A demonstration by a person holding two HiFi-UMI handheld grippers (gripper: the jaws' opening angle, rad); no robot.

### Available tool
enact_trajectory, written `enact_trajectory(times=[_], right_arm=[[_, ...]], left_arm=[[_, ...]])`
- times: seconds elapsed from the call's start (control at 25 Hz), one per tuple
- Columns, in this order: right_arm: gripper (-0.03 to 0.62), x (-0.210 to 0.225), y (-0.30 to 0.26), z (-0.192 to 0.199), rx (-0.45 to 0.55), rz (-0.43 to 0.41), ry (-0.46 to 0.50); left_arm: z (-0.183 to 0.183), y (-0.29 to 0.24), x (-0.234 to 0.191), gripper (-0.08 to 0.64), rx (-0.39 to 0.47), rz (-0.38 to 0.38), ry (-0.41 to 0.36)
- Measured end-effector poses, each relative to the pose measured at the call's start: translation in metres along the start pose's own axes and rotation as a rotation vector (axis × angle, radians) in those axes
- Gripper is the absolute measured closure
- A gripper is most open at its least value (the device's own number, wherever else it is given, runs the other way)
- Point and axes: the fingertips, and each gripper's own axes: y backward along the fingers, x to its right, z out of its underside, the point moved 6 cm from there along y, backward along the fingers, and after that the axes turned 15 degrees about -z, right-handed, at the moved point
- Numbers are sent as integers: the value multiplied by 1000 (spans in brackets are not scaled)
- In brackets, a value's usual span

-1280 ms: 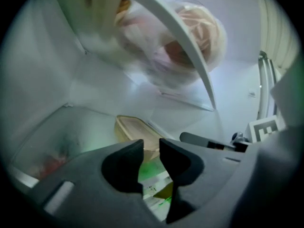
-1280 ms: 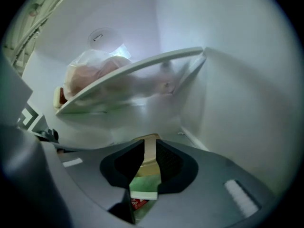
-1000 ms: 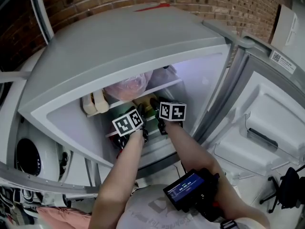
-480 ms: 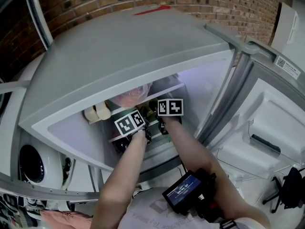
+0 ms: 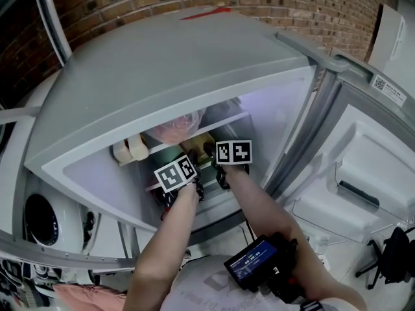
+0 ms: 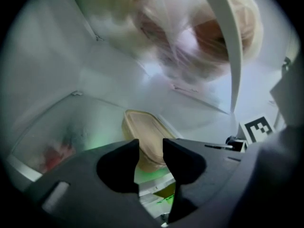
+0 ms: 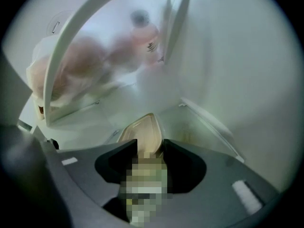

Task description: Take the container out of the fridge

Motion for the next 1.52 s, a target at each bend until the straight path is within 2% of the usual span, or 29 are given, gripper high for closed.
enact_trajectory(times=[0.28,0.68,1.12,1.52], right_arm=[[417,-12,18,18,21,-37,-5],[430,-33,46,35,57,-93,32],[438,-57,91,72,46,-128,71],[443,-76,117,118,45,-177,31]], left_arm=[[13,26,-2,431,69,1,-57],[32,63,1,433,131,-15,-100],[74,115,3,433,162,-48,-117],[110,157,-4,433,172,-76,-148]])
